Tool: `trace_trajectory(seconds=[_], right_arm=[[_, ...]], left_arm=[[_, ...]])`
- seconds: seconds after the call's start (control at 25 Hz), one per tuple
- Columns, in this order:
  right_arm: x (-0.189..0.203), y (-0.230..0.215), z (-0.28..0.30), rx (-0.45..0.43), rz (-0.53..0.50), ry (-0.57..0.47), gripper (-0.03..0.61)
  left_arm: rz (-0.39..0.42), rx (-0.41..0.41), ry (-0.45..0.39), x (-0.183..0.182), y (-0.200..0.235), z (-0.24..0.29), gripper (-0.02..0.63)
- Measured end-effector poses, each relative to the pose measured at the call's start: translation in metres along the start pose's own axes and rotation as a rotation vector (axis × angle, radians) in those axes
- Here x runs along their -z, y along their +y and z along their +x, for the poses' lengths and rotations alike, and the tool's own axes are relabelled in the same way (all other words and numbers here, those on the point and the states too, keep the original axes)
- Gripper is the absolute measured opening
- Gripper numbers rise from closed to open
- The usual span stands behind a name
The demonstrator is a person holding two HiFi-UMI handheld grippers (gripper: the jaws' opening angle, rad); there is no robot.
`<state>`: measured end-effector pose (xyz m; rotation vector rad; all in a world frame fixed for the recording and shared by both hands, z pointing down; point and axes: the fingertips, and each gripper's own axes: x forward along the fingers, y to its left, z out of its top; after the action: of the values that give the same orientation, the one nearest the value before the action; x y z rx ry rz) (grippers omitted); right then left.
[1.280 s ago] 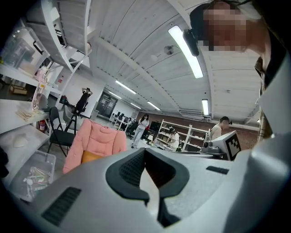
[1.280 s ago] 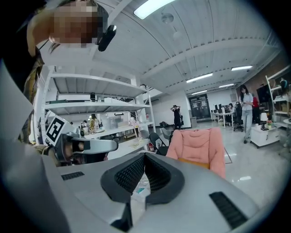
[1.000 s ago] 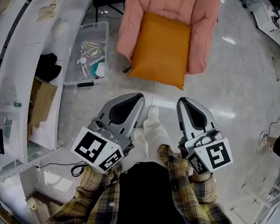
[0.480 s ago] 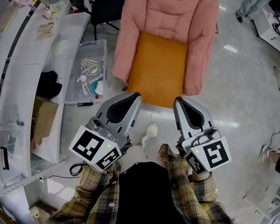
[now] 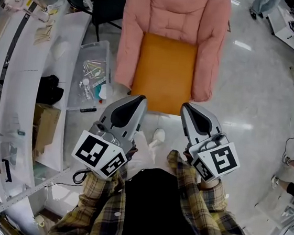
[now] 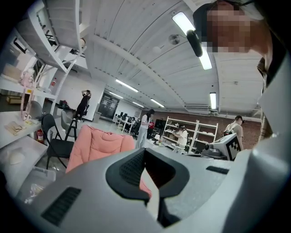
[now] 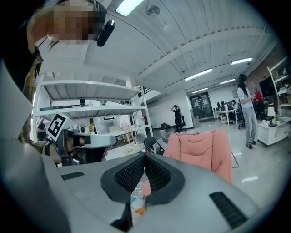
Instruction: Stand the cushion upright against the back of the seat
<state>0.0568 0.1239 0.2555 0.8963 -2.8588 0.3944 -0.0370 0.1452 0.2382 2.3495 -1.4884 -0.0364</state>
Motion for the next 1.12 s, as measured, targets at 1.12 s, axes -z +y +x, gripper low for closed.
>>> trace_trajectory(seconds=[1.12], right_arm=[[0.006,-0.081,0.146,0.388,-0.006,0.144,0.020]], left_arm=[[0.002,0.320,0.218,-0.003,0.150,0.121,0.005]])
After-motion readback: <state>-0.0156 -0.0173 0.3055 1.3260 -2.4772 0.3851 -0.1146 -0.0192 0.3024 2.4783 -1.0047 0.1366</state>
